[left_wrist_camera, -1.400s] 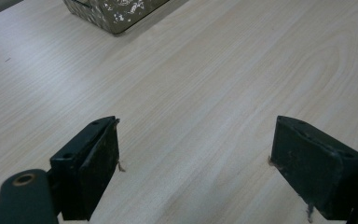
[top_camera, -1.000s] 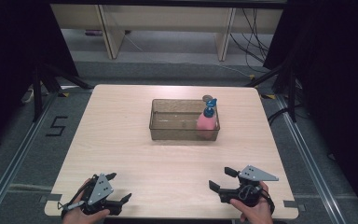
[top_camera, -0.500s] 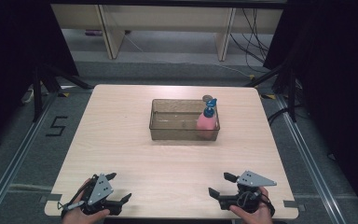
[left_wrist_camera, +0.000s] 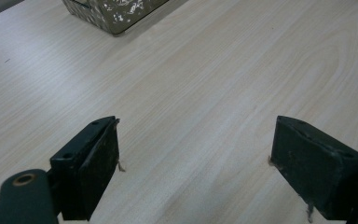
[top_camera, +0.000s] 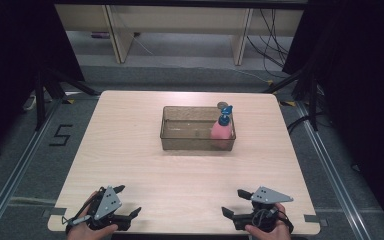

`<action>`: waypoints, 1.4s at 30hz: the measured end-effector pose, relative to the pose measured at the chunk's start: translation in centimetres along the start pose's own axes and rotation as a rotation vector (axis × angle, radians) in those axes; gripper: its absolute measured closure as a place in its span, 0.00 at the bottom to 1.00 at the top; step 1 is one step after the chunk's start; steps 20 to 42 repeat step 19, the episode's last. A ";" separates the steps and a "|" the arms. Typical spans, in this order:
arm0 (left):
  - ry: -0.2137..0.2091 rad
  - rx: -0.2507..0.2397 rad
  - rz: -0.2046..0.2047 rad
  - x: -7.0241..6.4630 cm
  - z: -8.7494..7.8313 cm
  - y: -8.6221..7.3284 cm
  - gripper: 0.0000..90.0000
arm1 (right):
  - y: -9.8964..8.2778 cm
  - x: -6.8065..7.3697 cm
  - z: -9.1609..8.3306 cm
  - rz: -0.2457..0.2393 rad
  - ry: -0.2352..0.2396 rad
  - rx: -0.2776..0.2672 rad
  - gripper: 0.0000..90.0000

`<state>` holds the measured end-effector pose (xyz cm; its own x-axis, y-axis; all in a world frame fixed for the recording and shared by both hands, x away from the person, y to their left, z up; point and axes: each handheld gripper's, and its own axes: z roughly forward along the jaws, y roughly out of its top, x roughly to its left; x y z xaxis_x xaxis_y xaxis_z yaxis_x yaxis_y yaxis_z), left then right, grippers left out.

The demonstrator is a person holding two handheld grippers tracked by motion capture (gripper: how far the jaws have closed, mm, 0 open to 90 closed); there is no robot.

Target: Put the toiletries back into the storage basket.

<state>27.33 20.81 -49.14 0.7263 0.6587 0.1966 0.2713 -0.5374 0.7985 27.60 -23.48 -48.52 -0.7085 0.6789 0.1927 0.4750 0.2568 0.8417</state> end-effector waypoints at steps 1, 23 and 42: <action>0.000 0.000 -0.001 0.0 0.0 0.0 0.16 | -0.1 0.1 0.1 0.005 0.014 0.005 0.18; 0.000 -0.005 -0.007 -0.1 0.1 0.0 0.16 | -0.1 0.1 0.2 -0.004 0.002 0.009 0.18; 0.000 -0.005 -0.007 -0.1 0.1 0.0 0.16 | -0.1 0.1 0.2 -0.004 0.002 0.009 0.18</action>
